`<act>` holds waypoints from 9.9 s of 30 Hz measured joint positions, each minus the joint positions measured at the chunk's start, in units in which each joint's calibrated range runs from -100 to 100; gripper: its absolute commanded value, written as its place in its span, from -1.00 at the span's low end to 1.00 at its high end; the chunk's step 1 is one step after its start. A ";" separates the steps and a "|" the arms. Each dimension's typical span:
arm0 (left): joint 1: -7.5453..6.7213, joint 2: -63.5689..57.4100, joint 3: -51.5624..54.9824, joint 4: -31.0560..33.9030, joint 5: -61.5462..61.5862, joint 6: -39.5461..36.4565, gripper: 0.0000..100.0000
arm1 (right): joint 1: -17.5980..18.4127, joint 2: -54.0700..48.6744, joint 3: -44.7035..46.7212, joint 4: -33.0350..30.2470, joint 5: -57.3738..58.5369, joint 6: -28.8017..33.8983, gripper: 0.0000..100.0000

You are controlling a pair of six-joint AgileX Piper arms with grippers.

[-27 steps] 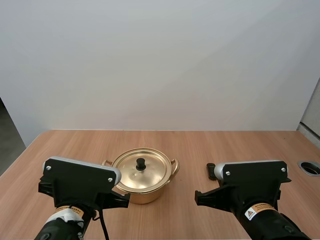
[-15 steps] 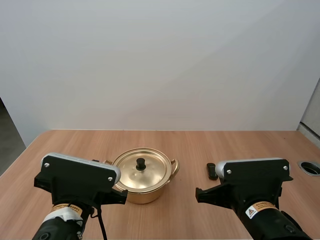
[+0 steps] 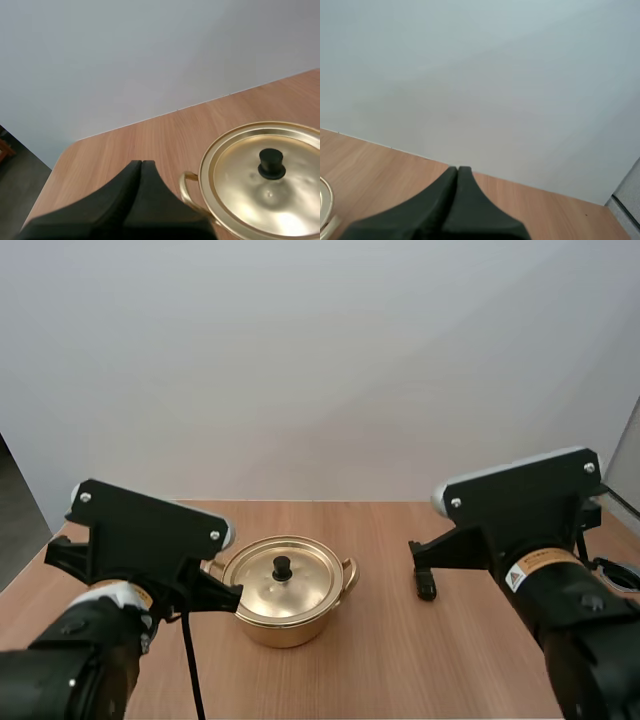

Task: Open the pot, put the car inside, and close it

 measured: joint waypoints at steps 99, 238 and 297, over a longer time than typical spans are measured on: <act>-6.42 41.42 -44.69 -26.39 27.33 23.85 -1.00 | -1.23 73.90 -19.41 1.34 4.43 -1.66 -1.00; -4.53 50.01 -36.49 -21.55 24.38 16.59 -1.00 | -4.41 41.54 -28.73 36.44 22.28 -18.76 -1.00; -4.53 -17.66 19.79 -3.75 -20.35 0.69 -1.00 | -1.95 -15.60 15.18 21.16 6.13 -22.28 -1.00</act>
